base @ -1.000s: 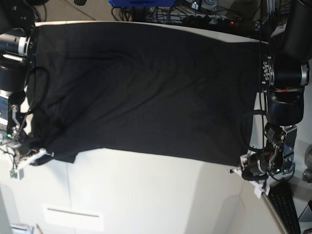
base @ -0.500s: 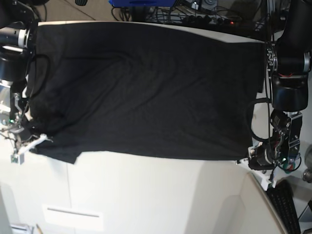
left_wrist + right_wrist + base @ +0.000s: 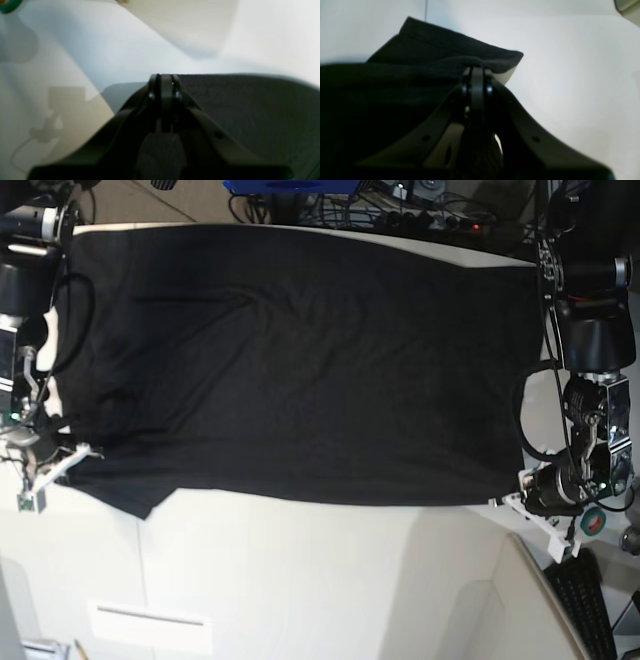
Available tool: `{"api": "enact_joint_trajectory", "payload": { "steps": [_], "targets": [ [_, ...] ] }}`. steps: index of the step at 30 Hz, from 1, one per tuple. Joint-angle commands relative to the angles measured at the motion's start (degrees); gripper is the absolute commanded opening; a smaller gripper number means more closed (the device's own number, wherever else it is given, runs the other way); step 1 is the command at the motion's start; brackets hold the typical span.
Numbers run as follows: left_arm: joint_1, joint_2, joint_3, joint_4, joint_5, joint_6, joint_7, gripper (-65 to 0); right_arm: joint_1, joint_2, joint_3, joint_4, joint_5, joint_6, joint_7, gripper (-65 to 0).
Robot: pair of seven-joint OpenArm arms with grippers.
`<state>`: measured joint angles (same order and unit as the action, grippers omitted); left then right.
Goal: Layout the t-shirt on the table in an organized manner, then fold the t-shirt properly
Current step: 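Fold the held hem edge over toward the collar with both grippers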
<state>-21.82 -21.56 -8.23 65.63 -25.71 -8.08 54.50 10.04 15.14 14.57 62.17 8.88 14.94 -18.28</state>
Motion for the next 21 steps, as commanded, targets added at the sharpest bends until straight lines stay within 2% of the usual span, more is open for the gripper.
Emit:
{"api": "enact_joint_trajectory", "payload": {
  "steps": [1,7,11,14,18,21],
  "targets": [
    [-0.7,-1.0,-0.5,2.6,-0.2,0.1,0.1,-65.0,0.6,1.0,0.2,3.1,0.6,0.0,0.6,-65.0],
    [6.3,-0.5,-8.8,13.2,-0.2,-0.1,7.3,-65.0,-5.0,1.0,0.2,12.9,0.6,0.0,-7.5,-65.0],
    [11.6,-0.5,-11.0,20.7,-0.3,-0.1,10.2,-65.0,-8.9,1.0,0.2,16.2,0.6,0.0,-9.8,-65.0],
    [15.5,-0.5,-10.9,24.9,-0.3,-0.1,11.0,-65.0,-11.3,1.0,0.6,18.5,0.6,0.0,-12.2,-65.0],
    [19.5,-0.5,-11.0,27.9,-0.3,-0.1,11.1,-65.0,-16.3,0.9,0.7,24.1,0.6,0.0,-12.5,-65.0],
    [22.3,-0.5,-14.0,29.9,-0.3,-0.1,11.2,-65.0,-20.0,0.6,0.7,28.5,0.6,0.0,-12.6,-65.0]
  ]
}}
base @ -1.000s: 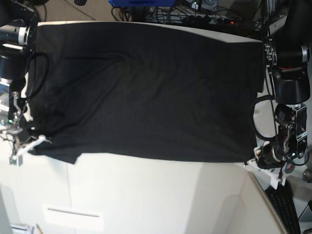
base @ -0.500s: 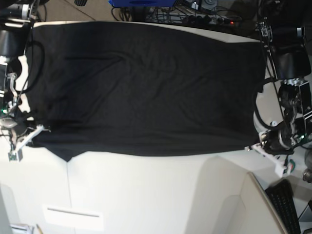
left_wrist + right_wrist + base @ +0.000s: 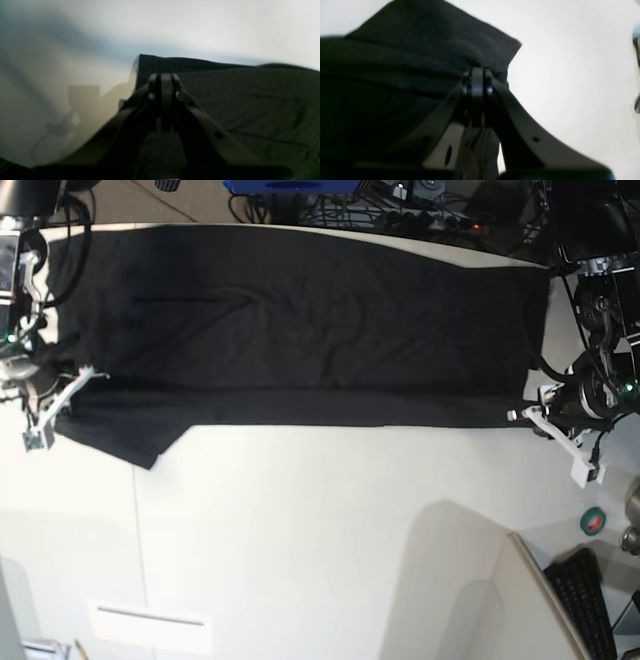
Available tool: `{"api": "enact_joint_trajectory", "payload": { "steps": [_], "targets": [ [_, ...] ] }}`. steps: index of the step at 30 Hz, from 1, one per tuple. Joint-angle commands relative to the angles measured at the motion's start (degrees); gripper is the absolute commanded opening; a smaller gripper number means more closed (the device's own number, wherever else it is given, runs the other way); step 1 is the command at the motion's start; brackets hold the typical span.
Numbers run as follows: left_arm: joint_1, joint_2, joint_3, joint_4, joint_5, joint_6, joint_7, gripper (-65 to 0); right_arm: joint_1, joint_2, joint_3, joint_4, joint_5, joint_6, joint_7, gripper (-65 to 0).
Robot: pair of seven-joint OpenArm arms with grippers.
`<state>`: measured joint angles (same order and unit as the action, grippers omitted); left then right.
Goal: Layout the t-shirt on the table in an organized manner, then fold the t-shirt properly
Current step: 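Fold the held hem edge over toward the collar with both grippers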
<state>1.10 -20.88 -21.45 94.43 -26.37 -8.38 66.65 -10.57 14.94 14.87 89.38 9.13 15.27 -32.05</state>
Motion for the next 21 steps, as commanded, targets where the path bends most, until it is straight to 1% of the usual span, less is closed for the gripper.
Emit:
{"api": "enact_joint_trajectory", "payload": {
  "steps": [1,4,6,9,13,16,19,21],
  "targets": [
    [0.2,-1.2,-1.8,1.7,0.4,0.2,-0.9,-65.0,-0.6,0.8,0.4,2.4,0.3,-0.5,1.0,-65.0],
    [2.9,-1.2,-3.8,3.5,0.4,0.2,-0.9,-65.0,-3.6,0.7,0.5,5.4,0.5,-0.5,-1.4,-65.0],
    [4.5,-1.2,-3.7,4.0,0.4,0.2,-0.9,-65.0,-5.4,0.6,0.5,6.7,0.5,-0.5,-1.6,-65.0],
    [6.6,-1.1,-3.9,4.9,0.3,0.1,-0.9,-65.0,-6.3,-0.4,0.6,7.1,0.4,-0.5,-1.8,-65.0],
    [9.1,-1.1,-4.2,7.8,0.3,0.1,-0.9,-65.0,-7.9,-0.7,4.1,8.4,0.6,-0.4,-2.3,-65.0],
    [11.2,-1.1,-4.2,8.8,0.3,0.1,-0.9,-65.0,-10.8,-0.7,4.1,11.4,0.7,-0.4,-4.6,-65.0],
    [13.8,-1.1,-4.2,10.7,0.3,0.1,-0.9,-65.0,-12.6,-2.3,4.5,11.8,0.5,-0.3,-5.2,-65.0],
    [15.4,-1.0,-4.2,11.5,0.3,0.1,-0.9,-65.0,-13.0,-2.7,4.5,11.8,0.5,-0.3,-5.2,-65.0]
  ]
}}
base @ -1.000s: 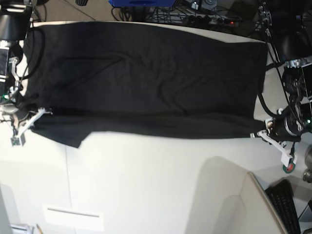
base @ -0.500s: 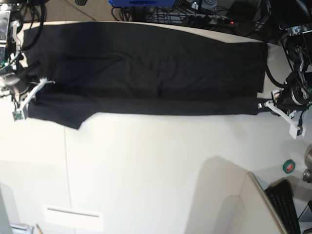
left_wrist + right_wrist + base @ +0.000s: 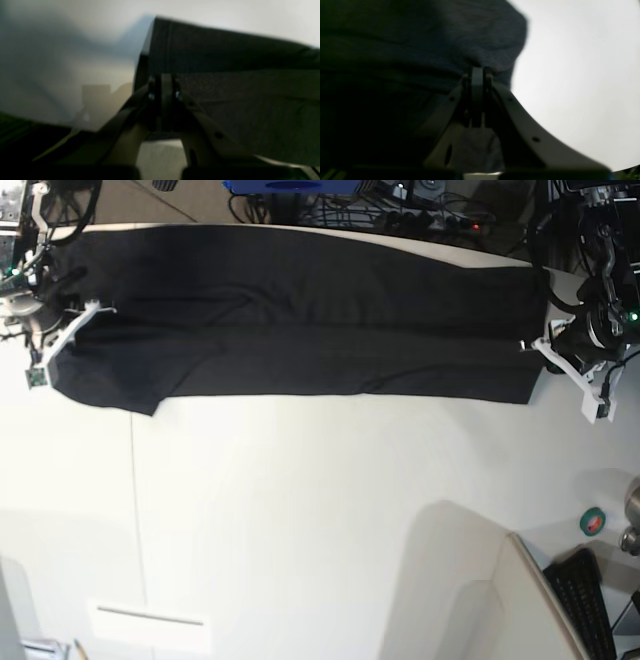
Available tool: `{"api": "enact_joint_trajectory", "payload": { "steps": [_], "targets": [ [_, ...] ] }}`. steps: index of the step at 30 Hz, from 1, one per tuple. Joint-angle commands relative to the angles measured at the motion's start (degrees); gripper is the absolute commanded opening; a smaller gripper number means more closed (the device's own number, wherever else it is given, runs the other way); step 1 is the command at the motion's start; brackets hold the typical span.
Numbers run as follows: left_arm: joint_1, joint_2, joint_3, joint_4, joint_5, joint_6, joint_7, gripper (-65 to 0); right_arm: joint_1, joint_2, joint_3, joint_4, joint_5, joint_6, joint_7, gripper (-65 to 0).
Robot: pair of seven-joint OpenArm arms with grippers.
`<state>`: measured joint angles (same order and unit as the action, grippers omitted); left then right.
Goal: Layout the t-shirt on the table in an organized manner, then fold the t-shirt properly
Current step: 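Fold the held hem edge over toward the collar with both grippers, then pull the folded strip taut with both grippers and release it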
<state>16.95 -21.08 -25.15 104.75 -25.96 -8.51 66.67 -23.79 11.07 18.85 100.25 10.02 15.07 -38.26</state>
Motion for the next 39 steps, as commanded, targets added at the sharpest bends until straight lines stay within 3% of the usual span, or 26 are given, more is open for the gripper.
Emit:
{"api": "enact_joint_trajectory", "payload": {
  "steps": [1,20,39],
  "targets": [
    [-0.1,-0.9,-0.5,1.2,-0.1,0.2,-1.0,-65.0,0.2,1.0,0.5,0.8,-0.5,-0.1,0.9,-65.0],
    [7.4,-1.1,-5.6,5.1,-0.1,0.2,-1.0,-65.0,1.9,1.5,0.4,-8.0,-0.5,-0.1,0.9,-65.0],
    [8.6,-1.0,-5.1,3.0,0.5,0.2,-1.0,-65.0,-4.6,0.9,0.5,-1.2,-0.5,-0.1,0.6,-65.0]
  ]
}}
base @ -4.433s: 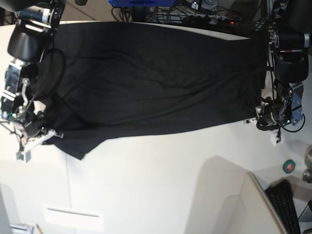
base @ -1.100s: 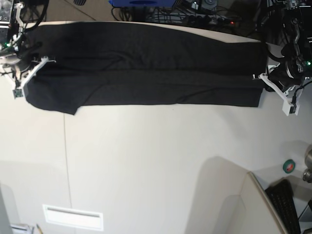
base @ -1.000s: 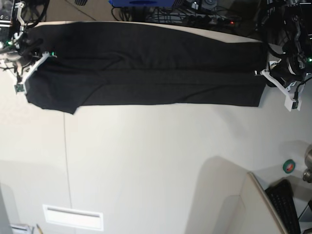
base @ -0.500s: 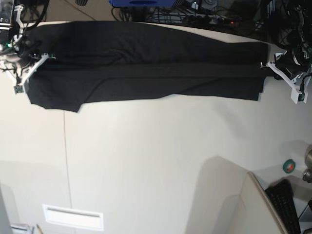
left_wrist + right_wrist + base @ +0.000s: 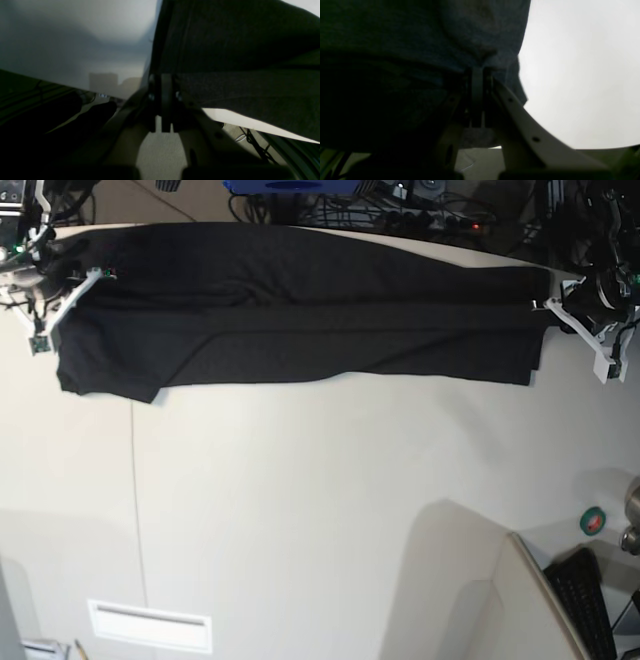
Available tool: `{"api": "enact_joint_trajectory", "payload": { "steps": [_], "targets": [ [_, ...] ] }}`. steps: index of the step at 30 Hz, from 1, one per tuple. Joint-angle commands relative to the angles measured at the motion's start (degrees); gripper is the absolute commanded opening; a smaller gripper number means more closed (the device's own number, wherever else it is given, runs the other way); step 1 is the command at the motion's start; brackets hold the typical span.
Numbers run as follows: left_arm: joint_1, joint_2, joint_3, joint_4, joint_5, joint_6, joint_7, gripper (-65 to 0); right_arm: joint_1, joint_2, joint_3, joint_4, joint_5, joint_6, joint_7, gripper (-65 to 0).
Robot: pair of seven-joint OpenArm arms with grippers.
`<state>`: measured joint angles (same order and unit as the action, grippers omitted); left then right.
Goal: Layout the t-shirt on the table in an organized manner, then fold the t-shirt properly
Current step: 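Pull the folded strip taut with both grippers and release it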
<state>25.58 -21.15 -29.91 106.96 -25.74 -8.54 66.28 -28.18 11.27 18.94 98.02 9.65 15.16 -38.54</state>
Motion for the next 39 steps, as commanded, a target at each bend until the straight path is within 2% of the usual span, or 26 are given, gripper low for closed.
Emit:
{"api": "enact_joint_trajectory", "payload": {
  "steps": [1,7,15,18,19,20,22,23,24,25,28,30,31,32,33,34,36,39],
  "targets": [
    [0.0,-1.0,-0.4,0.8,0.3,0.2,-0.6,-65.0,-0.3,0.7,0.4,1.1,-0.1,-0.2,0.9,-65.0],
    [0.5,-1.2,-0.3,0.6,0.3,0.2,-0.6,-65.0,1.9,0.7,1.5,-5.3,-0.1,-0.2,1.0,-65.0],
    [1.9,-1.3,-0.4,0.6,0.3,0.3,-0.6,-65.0,1.9,-0.1,2.5,-5.3,0.1,-0.2,0.9,-64.8],
    [1.9,-1.3,-0.9,0.7,0.3,0.4,-0.5,-65.0,1.8,-0.6,2.7,-5.1,0.2,-0.2,0.9,-39.9],
    [2.0,-1.3,-1.0,0.9,0.3,0.4,-0.5,-57.3,1.8,-1.1,3.0,-4.4,0.2,-0.2,0.9,-35.0],
    [2.0,-1.4,-1.0,1.0,0.3,0.4,-0.5,-47.4,1.6,-1.5,3.9,-3.4,0.2,-0.2,0.9,-33.5],
    [2.1,-1.4,-1.1,1.7,0.3,0.4,-0.5,-32.3,0.6,-1.8,4.7,-0.8,0.2,-0.2,0.9,-35.0],
    [2.1,-1.2,-1.7,2.4,0.3,0.4,-0.5,-26.3,0.3,-2.1,5.0,0.9,0.2,-0.2,0.9,-35.9],
    [2.2,-0.9,-3.0,3.9,0.3,0.4,-0.5,-23.4,0.2,-2.2,5.2,2.6,0.2,-0.2,0.9,-36.5],
    [2.8,-0.8,-4.1,5.0,0.1,0.4,-0.5,-23.0,0.2,-2.2,5.2,3.7,0.2,-0.2,0.9,-36.6],
    [1.6,0.3,-5.6,5.5,0.1,0.4,-0.5,-23.4,1.3,-2.1,4.8,4.5,0.2,-0.2,1.3,-37.5],
    [-0.8,1.3,-5.2,4.0,0.3,0.4,-0.5,-27.2,4.0,-2.0,4.8,2.9,0.2,-0.1,1.3,-45.3],
    [-1.8,1.8,-5.0,2.7,0.3,0.4,-0.6,-32.3,5.2,-2.0,4.7,1.8,0.2,0.0,1.3,-51.3],
    [-3.2,2.4,-4.2,0.6,0.3,0.4,-0.7,-41.0,6.5,-2.0,4.7,0.1,0.2,0.5,1.3,-59.6],
    [-4.8,2.6,-3.0,-2.1,0.3,0.4,-0.7,-53.0,8.1,-2.2,4.7,-1.7,0.2,1.5,1.1,-65.0],
    [-6.4,2.6,-1.6,-5.3,0.4,0.4,-0.8,-65.0,9.5,-2.2,4.8,-3.7,0.2,2.7,1.0,-65.0],
    [-9.1,2.6,1.0,-11.1,0.4,0.4,-0.9,-65.0,11.3,-2.2,5.0,-7.6,0.2,4.6,1.0,-65.0],
    [-11.9,2.6,5.4,-17.9,0.4,0.4,-1.6,-65.0,13.8,-2.1,4.8,-13.5,0.0,5.2,-0.4,-65.0]
  ]
}}
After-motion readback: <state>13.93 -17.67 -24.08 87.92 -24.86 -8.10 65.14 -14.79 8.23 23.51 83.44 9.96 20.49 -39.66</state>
